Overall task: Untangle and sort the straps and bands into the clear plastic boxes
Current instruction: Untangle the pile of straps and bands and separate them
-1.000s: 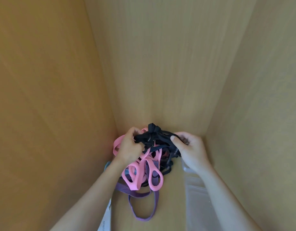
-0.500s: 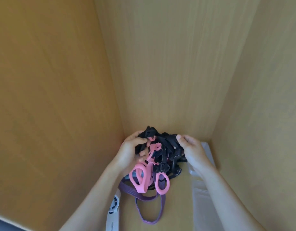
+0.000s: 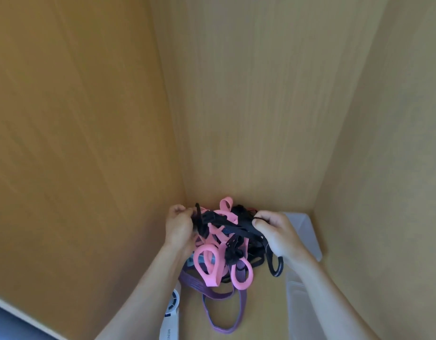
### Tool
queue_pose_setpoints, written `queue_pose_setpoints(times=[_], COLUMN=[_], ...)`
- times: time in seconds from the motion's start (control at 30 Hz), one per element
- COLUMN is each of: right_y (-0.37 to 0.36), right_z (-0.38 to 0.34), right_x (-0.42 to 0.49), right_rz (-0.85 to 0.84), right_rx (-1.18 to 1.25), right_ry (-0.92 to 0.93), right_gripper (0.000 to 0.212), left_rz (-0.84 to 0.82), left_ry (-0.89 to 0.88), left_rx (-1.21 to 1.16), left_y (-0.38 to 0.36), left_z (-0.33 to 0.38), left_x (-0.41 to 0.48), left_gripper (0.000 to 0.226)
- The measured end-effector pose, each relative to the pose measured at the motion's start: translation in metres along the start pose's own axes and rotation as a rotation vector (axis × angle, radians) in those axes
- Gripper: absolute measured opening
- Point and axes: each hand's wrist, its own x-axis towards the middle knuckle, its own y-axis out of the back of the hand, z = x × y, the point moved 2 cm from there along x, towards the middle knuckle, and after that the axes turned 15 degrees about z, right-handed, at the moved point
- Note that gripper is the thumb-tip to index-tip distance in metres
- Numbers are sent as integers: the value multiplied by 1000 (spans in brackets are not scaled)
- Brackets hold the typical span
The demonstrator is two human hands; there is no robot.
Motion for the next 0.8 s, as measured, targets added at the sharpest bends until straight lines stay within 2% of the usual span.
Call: queue_pose_setpoints(times=[0.07, 0.1, 0.23, 0.3, 0.43, 0.53, 0.63, 0.73, 0.8], right_y=[9, 14, 24, 22, 17, 17, 17, 19, 25], right_z=[-2, -4, -11, -18, -38, -49, -60, -74, -84], right_x=[2, 3, 10, 13, 20, 29, 36, 43, 50], right_rz=[70, 113, 155, 129, 112, 94, 77, 106, 150], right_rx=[97, 148, 227, 253, 348, 415, 458, 556, 627], right_ry=[-30, -44, -107, -122, -108, -73, -48, -59, -70], right_gripper=[33, 30, 21, 19, 16, 19, 27, 21, 15], left_rz=[48, 20, -312, -468, -663, -656, -574, -523, -504], left_ry=[-61, -58, -2, -58, -198, -245, -298, -388, -368], left_rx=[101, 133, 251, 383, 556, 574, 557, 556, 507], left_y=[7, 9, 3, -5, -22, -31, -36, -37, -34], left_z=[1, 0, -13, -24, -43, -49, -48, -45, -42], left_x=[8, 11, 3, -9, -33, -41, -41, -34, -32], left_gripper=[21, 19, 29, 48, 47, 49, 49, 29, 16])
